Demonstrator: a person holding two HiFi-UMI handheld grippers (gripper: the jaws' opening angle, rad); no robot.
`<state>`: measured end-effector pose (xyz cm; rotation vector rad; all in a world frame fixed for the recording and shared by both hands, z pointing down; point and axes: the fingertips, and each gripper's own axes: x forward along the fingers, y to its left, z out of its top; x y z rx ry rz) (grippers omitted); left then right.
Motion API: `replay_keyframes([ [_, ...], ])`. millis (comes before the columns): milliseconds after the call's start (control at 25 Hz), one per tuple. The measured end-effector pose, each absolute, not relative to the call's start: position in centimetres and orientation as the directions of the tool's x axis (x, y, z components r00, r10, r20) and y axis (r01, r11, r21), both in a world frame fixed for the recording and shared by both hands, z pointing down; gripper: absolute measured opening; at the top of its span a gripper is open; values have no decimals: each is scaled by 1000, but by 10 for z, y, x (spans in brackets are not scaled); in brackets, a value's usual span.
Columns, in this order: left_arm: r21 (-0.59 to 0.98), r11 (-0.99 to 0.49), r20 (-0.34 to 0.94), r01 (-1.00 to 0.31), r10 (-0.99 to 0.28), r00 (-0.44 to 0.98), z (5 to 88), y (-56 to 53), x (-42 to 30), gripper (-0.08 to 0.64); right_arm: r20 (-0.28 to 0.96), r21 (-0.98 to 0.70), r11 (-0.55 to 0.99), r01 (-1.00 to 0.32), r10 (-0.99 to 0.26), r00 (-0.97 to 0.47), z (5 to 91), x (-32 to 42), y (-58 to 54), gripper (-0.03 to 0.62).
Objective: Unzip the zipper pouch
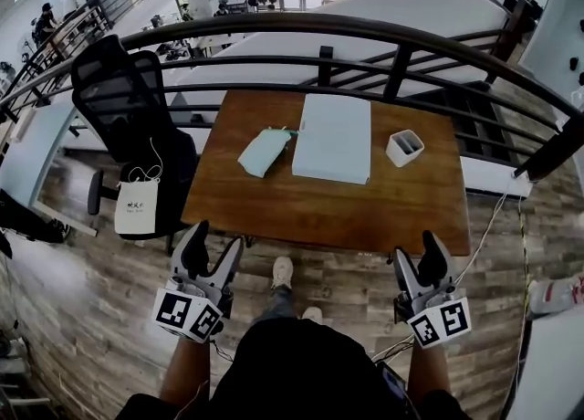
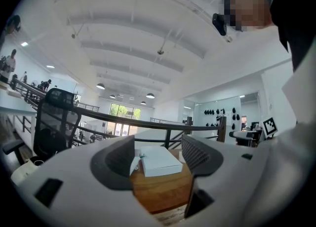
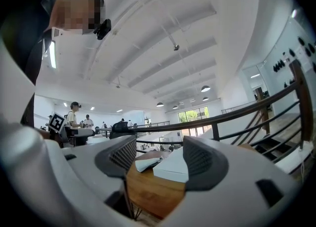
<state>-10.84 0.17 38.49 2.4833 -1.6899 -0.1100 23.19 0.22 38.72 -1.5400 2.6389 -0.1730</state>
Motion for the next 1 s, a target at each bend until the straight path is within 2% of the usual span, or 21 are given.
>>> replay_keyframes([
  [560,185,-416,-7,-890,-906,423,393,-121,-125,299,20,-135,416,-899,-906,-423,382,223,-94,275],
  [760,199,-409,2,-891,-909,417,404,-157,-141,299,46,-124,463,-878,-881,-471,394,191,-141,275],
  [1000,216,-385,32,-897,-916,401,404,-176,-156,299,134,-115,564,-818,-807,-575,411,141,-194,270],
])
